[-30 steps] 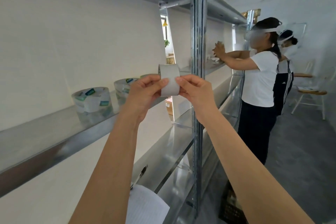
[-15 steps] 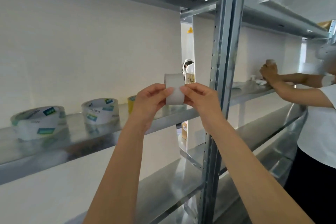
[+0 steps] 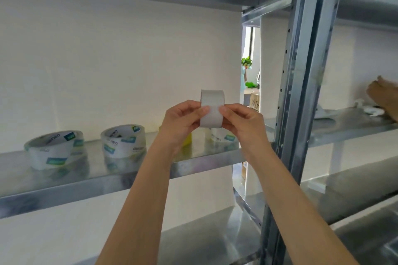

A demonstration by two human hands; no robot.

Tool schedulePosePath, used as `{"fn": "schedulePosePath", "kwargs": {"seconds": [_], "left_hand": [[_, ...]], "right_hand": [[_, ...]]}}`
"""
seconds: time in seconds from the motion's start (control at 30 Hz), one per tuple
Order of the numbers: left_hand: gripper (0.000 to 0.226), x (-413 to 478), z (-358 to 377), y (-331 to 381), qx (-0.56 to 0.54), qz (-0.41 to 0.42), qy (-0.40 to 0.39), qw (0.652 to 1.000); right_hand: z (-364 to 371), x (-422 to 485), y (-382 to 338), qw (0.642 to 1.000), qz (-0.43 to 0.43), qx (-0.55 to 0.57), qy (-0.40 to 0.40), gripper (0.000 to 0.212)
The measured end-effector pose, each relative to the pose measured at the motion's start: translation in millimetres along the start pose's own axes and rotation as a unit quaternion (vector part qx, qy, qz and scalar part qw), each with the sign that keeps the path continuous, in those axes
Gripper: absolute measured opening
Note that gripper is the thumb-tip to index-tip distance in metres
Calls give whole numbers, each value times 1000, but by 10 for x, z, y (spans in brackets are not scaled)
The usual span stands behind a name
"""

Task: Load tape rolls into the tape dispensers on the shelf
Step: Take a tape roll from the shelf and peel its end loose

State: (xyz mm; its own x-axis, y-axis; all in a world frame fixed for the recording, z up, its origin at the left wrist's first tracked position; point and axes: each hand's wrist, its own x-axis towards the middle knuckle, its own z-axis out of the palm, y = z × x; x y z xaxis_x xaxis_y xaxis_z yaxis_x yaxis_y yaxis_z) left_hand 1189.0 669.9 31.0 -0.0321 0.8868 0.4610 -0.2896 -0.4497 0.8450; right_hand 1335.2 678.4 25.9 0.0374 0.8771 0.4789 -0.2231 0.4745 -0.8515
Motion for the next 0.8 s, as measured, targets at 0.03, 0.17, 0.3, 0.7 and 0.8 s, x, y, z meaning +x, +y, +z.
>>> {"fn": "schedulePosePath", "kwargs": {"seconds": [0.03, 0.17, 0.3, 0.7, 0.8], "left_hand": [[5, 12, -2, -7, -2, 1, 3, 1000], [7, 25, -38, -21, 4, 3, 13, 1000], [8, 44, -142, -10, 29, 1, 19, 999], [17, 115, -204, -11, 8, 4, 10, 1000], [18, 116, -238, 18, -41, 11, 7, 999]], "right_hand": [[1, 24, 15, 1000, -1, 2, -3, 10], [28, 80, 85, 1000, 2, 5, -18, 7], [83, 117, 124, 999, -2, 9, -37, 4], [73, 213, 77, 998, -19, -62, -25, 17], [-9, 311, 69, 957, -88, -275, -17, 22]]}}
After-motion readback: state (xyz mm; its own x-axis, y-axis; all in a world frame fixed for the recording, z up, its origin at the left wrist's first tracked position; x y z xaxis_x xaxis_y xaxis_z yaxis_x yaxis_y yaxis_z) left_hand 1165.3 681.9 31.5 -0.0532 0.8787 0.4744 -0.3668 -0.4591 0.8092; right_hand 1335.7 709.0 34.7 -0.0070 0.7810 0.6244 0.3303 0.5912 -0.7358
